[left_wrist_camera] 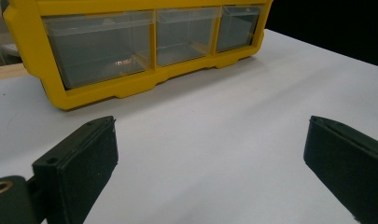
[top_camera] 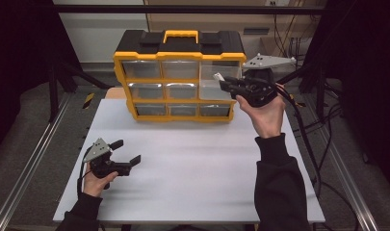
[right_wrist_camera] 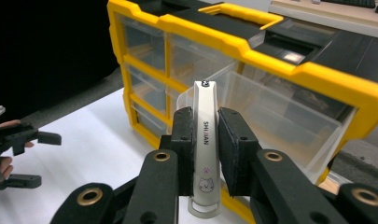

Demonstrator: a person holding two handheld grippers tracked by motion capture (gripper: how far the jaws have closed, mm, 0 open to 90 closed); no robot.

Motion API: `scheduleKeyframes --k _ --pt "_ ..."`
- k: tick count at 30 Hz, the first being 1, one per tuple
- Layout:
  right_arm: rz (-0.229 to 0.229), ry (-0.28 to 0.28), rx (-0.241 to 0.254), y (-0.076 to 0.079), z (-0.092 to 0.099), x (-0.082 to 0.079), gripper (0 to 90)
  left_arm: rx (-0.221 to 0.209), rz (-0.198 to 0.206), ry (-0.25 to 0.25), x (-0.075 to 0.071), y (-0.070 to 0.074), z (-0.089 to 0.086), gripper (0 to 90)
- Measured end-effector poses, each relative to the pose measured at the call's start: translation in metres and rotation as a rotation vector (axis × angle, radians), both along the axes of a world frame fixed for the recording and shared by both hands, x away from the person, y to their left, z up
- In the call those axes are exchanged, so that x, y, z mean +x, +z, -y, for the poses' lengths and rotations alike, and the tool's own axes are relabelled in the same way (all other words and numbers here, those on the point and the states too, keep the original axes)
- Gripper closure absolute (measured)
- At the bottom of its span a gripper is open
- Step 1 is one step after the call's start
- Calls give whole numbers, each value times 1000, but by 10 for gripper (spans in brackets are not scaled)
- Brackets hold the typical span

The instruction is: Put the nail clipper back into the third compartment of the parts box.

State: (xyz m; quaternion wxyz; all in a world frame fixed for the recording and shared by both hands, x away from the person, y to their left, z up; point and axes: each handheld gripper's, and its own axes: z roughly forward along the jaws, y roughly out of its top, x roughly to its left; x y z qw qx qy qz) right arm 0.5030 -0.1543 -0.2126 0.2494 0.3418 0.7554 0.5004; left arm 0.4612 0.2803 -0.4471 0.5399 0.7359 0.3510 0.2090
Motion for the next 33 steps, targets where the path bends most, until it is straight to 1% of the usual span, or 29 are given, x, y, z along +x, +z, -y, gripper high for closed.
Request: scheduleKeyframes --k 3,5,7,8,9,11,17,18,19,20,23,31,33 --pt "-1 -6 1 3 -1 3 770 1 -2 -2 0 0 1 28" --pt "-4 -16 -1 7 -2 10 770 5 -3 -5 0 0 1 28" --pt "-4 -18 -2 7 -2 11 770 3 -2 -4 0 0 1 28" --pt "-9 -24 -2 8 -3 16 770 -1 -2 -1 0 0 0 28" --pt "-9 -24 -2 8 -3 16 770 -1 -2 -1 0 0 0 28" --pt "-13 -31 -3 9 -2 22 770 -2 -3 0 0 0 0 28" --pt "-15 -36 -5 10 -3 31 770 2 -5 -4 0 -1 1 28" --pt "-20 -39 -8 11 -4 35 770 2 -5 -4 0 -1 1 28" --pt "-20 -39 -8 11 -4 35 770 0 -5 -3 0 -1 1 28" --pt "-22 -45 -13 11 -4 39 770 -3 -3 -2 0 0 0 28" --pt "-22 -51 -18 11 -3 43 770 -6 -3 -1 0 0 0 28" --pt "-33 -71 -41 7 -2 55 770 -5 -4 0 0 0 0 28" --pt "-26 -68 -43 7 -2 56 769 -3 -3 -1 0 0 0 28"
